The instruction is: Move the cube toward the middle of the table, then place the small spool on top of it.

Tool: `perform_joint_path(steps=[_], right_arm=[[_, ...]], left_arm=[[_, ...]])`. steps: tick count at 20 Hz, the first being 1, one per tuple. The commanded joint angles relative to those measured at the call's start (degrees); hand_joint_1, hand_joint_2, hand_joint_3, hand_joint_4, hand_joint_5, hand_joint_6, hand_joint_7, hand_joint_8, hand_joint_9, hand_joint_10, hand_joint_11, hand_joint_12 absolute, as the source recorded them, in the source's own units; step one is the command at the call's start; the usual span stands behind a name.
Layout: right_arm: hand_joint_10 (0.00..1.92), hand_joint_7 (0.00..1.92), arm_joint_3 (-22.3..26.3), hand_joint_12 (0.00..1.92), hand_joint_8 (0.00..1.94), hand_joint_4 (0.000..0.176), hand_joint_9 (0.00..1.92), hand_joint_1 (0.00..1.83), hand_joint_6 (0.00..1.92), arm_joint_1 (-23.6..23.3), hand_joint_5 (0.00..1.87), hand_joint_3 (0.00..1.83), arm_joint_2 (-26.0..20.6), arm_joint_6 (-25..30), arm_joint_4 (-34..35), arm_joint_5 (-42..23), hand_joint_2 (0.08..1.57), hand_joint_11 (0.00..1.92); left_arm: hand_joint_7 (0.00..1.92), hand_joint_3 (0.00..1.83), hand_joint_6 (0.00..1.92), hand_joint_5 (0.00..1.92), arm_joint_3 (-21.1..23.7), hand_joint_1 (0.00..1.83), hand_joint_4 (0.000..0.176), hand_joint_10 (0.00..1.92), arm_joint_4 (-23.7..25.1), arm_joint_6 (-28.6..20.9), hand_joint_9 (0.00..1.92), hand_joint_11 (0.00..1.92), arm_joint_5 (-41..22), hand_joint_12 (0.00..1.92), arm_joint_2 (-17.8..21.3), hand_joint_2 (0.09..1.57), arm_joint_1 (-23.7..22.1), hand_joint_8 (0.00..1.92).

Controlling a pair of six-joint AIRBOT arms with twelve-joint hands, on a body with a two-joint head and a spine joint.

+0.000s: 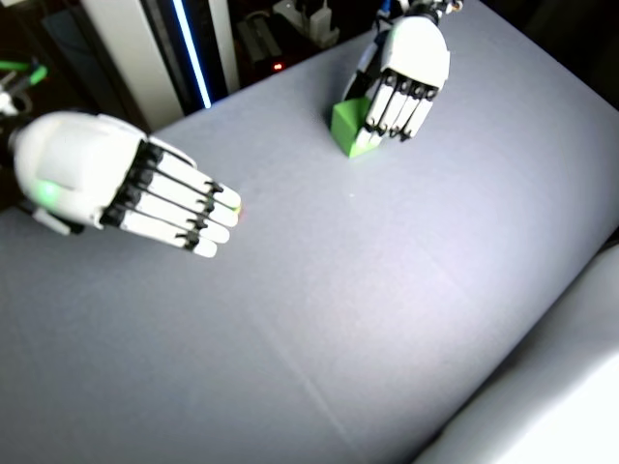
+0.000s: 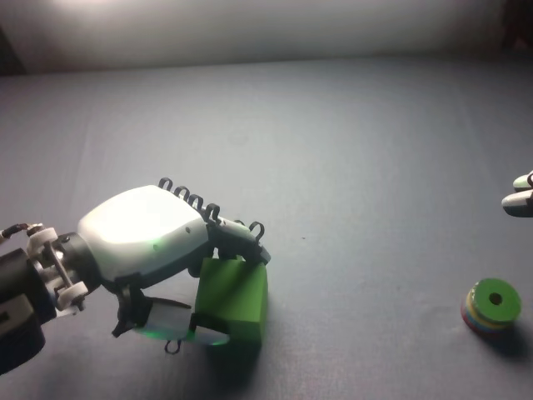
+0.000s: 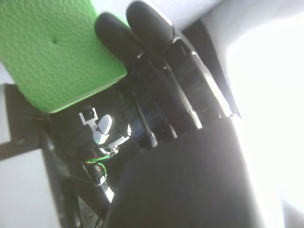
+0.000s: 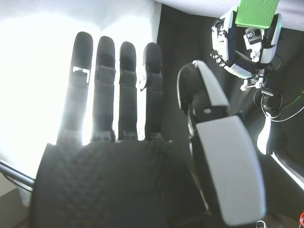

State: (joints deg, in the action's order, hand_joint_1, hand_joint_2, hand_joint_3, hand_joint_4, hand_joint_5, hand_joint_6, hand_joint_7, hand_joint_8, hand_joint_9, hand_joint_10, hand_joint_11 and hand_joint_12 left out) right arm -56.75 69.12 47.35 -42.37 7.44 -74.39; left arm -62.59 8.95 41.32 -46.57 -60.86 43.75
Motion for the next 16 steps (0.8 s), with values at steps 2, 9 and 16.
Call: perform_joint_path(steps=[2, 9, 16], right_arm=[[0.0, 0.64, -0.3, 0.54, 0.0, 0.0, 0.64, 0.82, 0.0, -0.2, 0.72, 0.0, 0.0, 0.1, 1.1, -6.5, 1.37, 0.46], [0.0, 0.63, -0.7, 0.51, 0.0, 0.0, 0.63, 0.77, 0.0, -0.2, 0.71, 0.0, 0.6, 0.1, 1.2, -6.4, 1.37, 0.44], [0.0, 0.66, -0.8, 0.57, 0.0, 0.0, 0.65, 0.82, 0.0, -0.2, 0.72, 0.0, 0.7, 0.1, 1.2, -6.3, 1.36, 0.43]], left_arm=[[0.99, 0.0, 0.89, 0.94, -0.7, 1.23, 0.0, 0.91, -0.6, 0.0, 0.91, 0.7, -7.0, 1.45, 0.5, 1.13, -1.8, 1.13], [1.01, 0.0, 0.95, 0.91, -8.5, 1.23, 0.0, 0.53, -1.2, 0.0, 1.01, 0.71, -0.4, 1.26, -4.0, 1.13, -11.2, 1.09], [1.19, 0.0, 0.75, 1.02, -13.0, 1.39, 0.0, 1.01, -2.0, -0.4, 1.12, 0.91, 2.4, 1.0, -8.5, 1.05, -14.9, 0.57]])
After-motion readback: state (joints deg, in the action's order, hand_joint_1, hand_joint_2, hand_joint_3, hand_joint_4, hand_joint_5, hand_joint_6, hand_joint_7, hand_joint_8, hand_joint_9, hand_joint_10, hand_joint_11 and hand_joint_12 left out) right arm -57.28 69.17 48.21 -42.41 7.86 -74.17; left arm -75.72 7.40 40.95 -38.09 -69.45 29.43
